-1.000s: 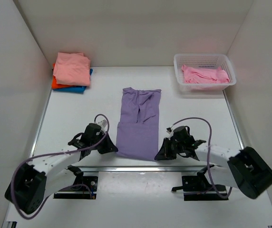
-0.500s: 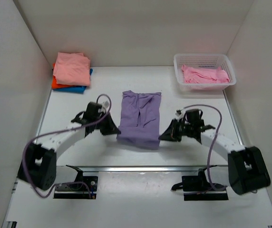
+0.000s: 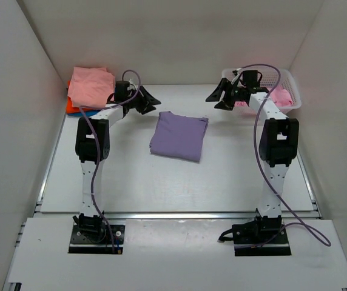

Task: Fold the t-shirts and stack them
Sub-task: Fold the long partially folded tshirt into a neat square, then put the neatly folded tshirt into the corner of the board with the left arm

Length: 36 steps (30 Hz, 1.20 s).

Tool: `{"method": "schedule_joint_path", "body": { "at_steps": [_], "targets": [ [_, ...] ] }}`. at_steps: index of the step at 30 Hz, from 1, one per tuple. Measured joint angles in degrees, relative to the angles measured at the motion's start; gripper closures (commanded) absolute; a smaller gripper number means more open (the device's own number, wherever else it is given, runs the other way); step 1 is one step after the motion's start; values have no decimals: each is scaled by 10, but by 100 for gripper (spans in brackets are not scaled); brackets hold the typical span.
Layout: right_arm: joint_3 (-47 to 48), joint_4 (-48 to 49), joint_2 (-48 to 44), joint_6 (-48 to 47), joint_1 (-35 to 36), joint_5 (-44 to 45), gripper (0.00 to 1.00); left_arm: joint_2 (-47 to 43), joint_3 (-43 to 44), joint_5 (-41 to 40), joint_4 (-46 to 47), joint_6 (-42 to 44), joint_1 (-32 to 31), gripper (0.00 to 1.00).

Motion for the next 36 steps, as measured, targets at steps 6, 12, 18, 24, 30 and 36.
{"method": "schedule_joint_path", "body": {
  "at_steps": [6,12,18,24,30,36],
  "targets": [
    [-57,-43,-59,-36,22,51,38,-24,-119,3,2,22,21,31],
    [-206,-25,-202,-41,27,62,41,-110,-199,-49,-48,120,-7,28],
    [-281,-2,-311,-43,6,65,42,-111,-154,-146,-138,213,-76,28],
    [-324,14,-375,-42,-14,64,43,-45,-23,-301,-268,287,-147,26],
    [-345,31,-391,-35,-22,52,44,-42,-11,-346,-315,309,-152,54],
    [-372,46,-400,-23,-31,31,45,4,81,-341,-413,334,-149,100]
  ]
}}
